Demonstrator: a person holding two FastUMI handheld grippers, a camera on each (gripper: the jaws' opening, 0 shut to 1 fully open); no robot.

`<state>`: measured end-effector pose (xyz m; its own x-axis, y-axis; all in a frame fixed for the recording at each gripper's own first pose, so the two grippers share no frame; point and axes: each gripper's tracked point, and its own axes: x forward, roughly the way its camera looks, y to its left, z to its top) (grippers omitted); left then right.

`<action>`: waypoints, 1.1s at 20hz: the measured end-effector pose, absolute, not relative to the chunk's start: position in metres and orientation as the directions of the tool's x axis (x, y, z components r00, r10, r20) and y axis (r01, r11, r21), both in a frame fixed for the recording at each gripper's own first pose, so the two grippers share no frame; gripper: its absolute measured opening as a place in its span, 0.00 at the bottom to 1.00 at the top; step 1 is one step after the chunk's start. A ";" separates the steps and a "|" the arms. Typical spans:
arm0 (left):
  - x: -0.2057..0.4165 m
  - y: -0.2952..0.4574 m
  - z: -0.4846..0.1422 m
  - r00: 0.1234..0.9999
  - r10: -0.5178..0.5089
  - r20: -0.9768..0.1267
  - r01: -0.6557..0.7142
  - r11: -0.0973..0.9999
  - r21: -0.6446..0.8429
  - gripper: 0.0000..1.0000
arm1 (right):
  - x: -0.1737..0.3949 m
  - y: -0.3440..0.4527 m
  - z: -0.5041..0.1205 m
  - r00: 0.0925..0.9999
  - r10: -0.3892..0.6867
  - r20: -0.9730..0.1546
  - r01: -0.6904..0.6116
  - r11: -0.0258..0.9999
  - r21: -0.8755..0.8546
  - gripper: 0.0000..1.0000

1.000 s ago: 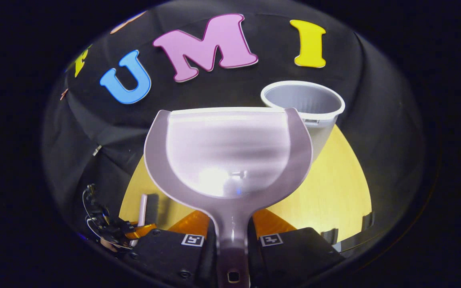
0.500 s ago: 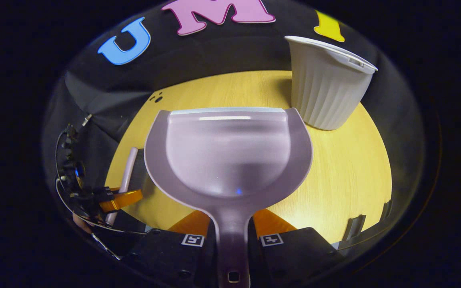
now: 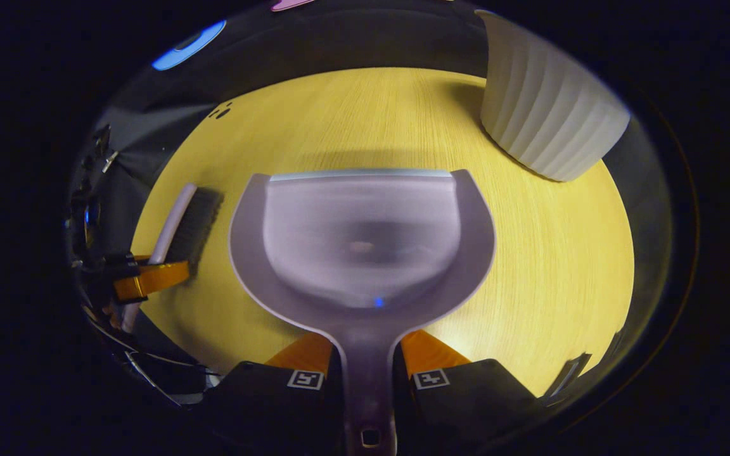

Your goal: Pick up the small broom and dustpan from the desktop, sweep the trash into the dustpan with the broom, and then empty the trash into the garbage bin.

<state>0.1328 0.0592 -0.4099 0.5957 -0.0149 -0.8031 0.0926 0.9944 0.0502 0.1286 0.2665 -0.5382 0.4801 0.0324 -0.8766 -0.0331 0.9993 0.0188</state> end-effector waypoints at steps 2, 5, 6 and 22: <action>0.134 0.054 -0.413 0.575 0.013 -0.818 0.095 0.992 0.083 0.31 | 0.127 0.270 -0.538 0.470 0.017 -0.882 -0.048 0.999 -0.006 0.37; 0.138 0.051 -0.416 0.560 0.067 -0.826 0.076 0.988 0.132 0.34 | 0.121 0.276 -0.543 0.414 0.030 -0.910 -0.036 0.999 0.017 0.38; 0.137 0.050 -0.417 0.550 0.081 -0.831 0.072 0.987 0.144 0.35 | 0.122 0.278 -0.541 0.414 0.044 -0.909 -0.029 0.999 0.035 0.38; 0.120 0.038 -0.311 0.829 0.038 -0.557 0.019 0.995 0.097 0.97 | 0.128 0.257 -0.454 0.660 0.030 -0.751 -0.001 0.999 0.039 1.00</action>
